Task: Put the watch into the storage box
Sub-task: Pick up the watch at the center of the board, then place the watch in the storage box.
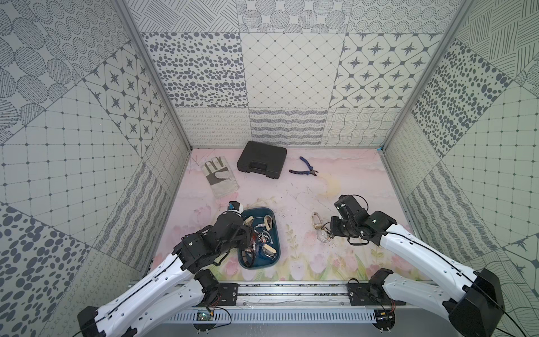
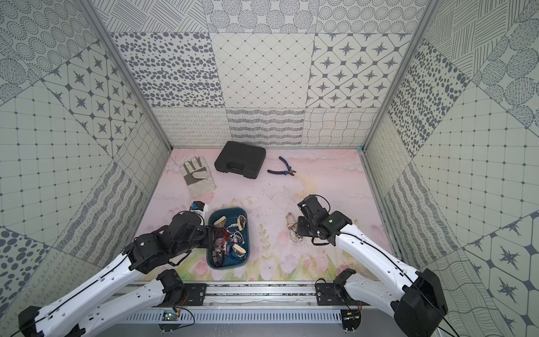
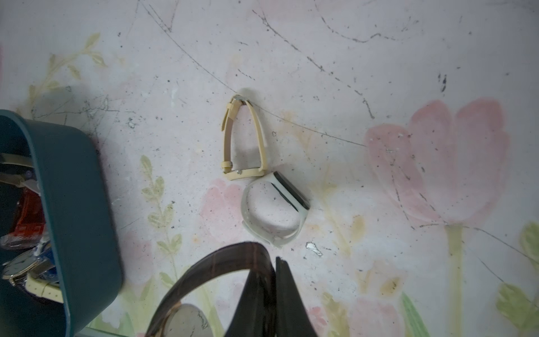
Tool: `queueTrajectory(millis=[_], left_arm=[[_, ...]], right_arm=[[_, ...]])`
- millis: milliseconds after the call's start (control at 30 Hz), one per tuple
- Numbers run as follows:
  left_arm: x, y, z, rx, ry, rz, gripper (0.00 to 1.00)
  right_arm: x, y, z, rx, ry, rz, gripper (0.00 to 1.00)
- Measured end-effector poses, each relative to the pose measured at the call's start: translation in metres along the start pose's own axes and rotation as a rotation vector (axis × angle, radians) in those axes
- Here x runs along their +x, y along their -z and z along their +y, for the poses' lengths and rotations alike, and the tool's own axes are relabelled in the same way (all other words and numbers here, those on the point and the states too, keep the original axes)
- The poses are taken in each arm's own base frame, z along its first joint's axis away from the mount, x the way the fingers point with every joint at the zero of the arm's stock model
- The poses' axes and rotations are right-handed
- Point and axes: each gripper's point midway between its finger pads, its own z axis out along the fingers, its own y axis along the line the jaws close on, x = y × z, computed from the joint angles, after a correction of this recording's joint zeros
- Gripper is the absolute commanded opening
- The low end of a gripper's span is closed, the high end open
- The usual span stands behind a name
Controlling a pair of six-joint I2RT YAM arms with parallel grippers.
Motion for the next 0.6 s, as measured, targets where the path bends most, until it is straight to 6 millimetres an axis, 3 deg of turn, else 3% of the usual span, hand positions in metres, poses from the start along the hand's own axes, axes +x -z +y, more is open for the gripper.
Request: queueTrajectory(millis=[100,233,367,600], left_arm=[[-0.002,-0.001,0.011,-0.032,0.037,-0.022,0.42],[-0.011,0.005,0.026,-0.064,0.096,-0.083,0.41],[-0.021,0.015,0.036,-0.081,0.147,-0.160,0.40],[-0.025,0.029,0.048,-0.084,0.200,-0.249,0.40]], right_arm=[[-0.001,0.009,0.021,-0.040,0.059,0.001,0.00],[-0.002,0.011,0.076,-0.110,0.174,0.036,0.00],[-0.002,-0.007,0.143,-0.205,0.258,0.082,0.00],[-0.002,-0.040,0.240,-0.321,0.358,0.137,0.00]])
